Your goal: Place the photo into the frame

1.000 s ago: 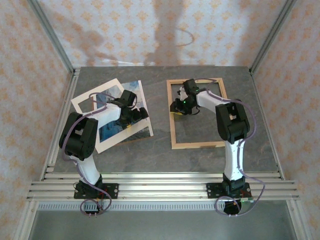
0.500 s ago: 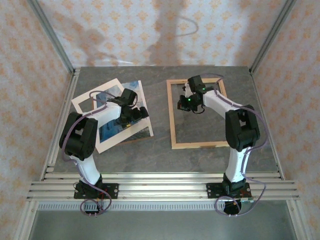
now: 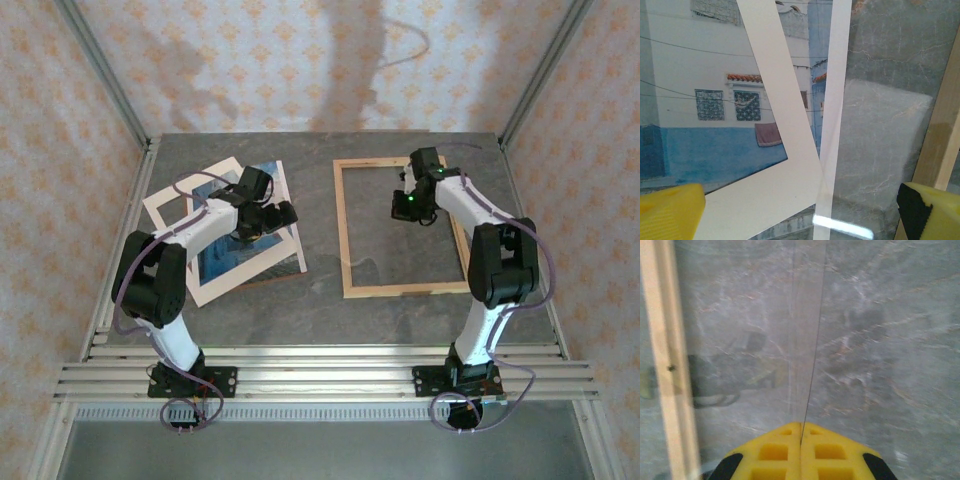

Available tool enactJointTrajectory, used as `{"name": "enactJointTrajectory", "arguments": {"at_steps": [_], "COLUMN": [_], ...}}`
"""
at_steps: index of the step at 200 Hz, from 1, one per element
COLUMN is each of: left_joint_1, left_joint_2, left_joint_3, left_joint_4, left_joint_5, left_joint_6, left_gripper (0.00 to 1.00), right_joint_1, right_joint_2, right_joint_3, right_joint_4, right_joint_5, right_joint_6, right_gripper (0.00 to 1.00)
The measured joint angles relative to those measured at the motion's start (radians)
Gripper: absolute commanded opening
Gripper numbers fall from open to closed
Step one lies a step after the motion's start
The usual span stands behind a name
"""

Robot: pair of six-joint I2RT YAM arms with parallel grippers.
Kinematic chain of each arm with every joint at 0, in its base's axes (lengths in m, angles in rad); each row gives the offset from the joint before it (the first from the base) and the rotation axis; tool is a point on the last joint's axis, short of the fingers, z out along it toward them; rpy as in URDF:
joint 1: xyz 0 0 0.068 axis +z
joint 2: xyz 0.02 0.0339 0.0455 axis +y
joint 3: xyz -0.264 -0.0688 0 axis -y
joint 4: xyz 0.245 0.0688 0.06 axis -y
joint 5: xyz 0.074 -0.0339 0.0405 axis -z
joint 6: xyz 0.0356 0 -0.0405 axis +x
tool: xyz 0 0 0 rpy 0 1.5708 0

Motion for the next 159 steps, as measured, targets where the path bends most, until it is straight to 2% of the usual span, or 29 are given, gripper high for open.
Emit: {"name": "enactJointTrajectory", "arguments": {"at_steps": [69,159], "left_joint_1": [0.000,0.000], "left_joint_2": [0.000,-0.003], "left_joint_3": [0.000,-0.003], "left_joint_4": [-0.001,0.000], "left_joint_5": [0.000,0.001], "left_joint_6": [-0.001,-0.002], "left_gripper": [1.00,1.00], "right_joint_1": [-0.079,-0.107], "right_joint_2": [-0.026,-0.033], "right_joint_3": [0.030,0.031], "right_joint_4": [-0.085,-0.085], "right_joint_5": [0.053,0.121], "right_joint_6": [-0.119,-0.119], "right_gripper": [0.00,0.00]}}
